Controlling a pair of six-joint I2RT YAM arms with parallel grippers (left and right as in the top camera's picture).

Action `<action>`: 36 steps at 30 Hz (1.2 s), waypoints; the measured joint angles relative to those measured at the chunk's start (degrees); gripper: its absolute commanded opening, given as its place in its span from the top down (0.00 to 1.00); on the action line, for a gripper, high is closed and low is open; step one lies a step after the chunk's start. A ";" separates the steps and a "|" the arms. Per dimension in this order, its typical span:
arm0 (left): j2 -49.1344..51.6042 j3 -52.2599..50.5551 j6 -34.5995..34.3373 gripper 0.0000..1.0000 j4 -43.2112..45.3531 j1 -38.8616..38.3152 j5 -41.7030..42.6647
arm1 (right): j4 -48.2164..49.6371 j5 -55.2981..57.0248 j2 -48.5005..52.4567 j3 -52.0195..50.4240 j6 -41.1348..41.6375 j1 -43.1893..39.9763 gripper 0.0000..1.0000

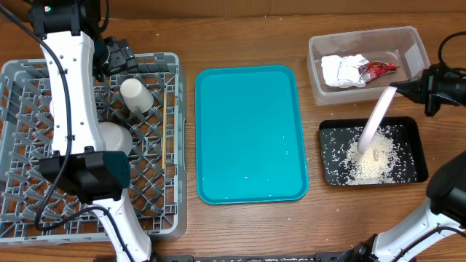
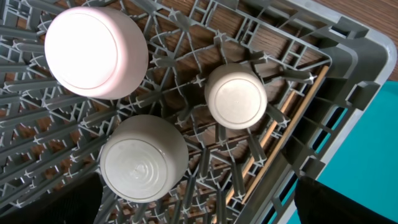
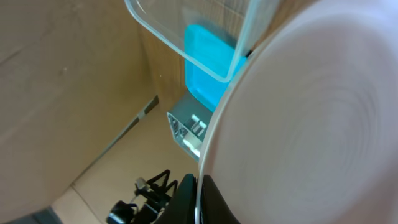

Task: Sort waste into correct bins and load items into the dishwasher
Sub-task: 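Hold the white plate tilted over the black tray to shake out rice, then carry the white plate left over the teal tray toward the rack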

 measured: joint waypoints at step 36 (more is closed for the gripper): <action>0.00 0.00 0.02 0.00 0.00 0.00 0.00 | 56.28 -5.46 -10.43 -0.26 18.82 58.45 0.96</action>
